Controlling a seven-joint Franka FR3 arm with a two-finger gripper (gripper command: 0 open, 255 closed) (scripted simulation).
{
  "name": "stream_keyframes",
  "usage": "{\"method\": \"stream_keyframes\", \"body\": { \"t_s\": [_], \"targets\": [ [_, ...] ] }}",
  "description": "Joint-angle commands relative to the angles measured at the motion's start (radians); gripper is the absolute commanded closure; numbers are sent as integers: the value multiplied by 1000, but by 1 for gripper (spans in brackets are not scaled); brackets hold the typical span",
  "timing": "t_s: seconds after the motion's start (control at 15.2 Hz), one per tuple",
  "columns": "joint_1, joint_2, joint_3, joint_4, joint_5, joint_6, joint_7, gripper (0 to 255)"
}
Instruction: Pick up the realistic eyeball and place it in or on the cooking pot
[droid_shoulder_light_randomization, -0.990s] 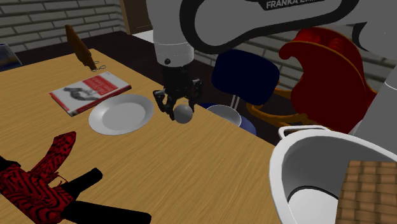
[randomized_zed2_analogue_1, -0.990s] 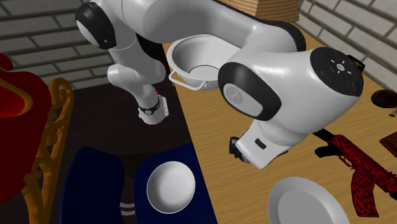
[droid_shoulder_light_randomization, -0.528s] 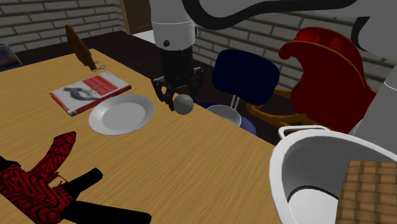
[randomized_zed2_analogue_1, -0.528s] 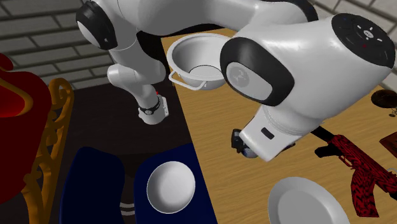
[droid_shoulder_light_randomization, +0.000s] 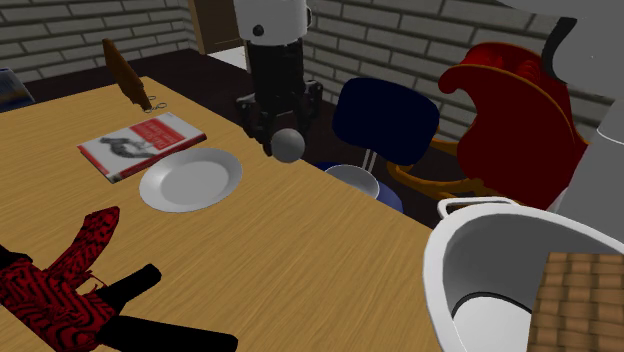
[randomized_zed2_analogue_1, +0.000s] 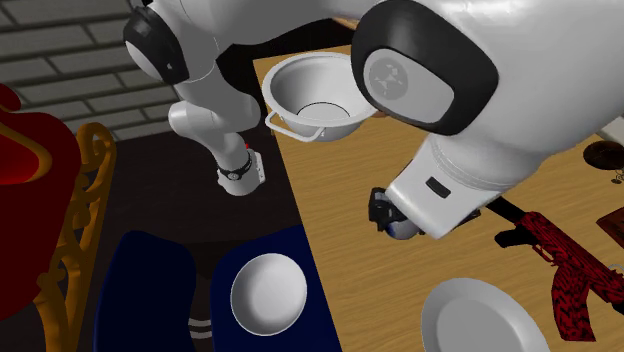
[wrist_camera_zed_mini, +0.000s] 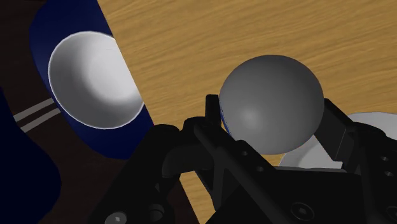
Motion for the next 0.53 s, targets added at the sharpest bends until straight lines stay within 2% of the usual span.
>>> {"method": "stream_keyframes", "body": {
  "t_s": [0.0, 0.46],
  "targets": [
    [9, 11, 1, 42, -7, -33, 5, 255],
    [57, 69, 4, 213, -46, -157, 24, 255]
  ]
}}
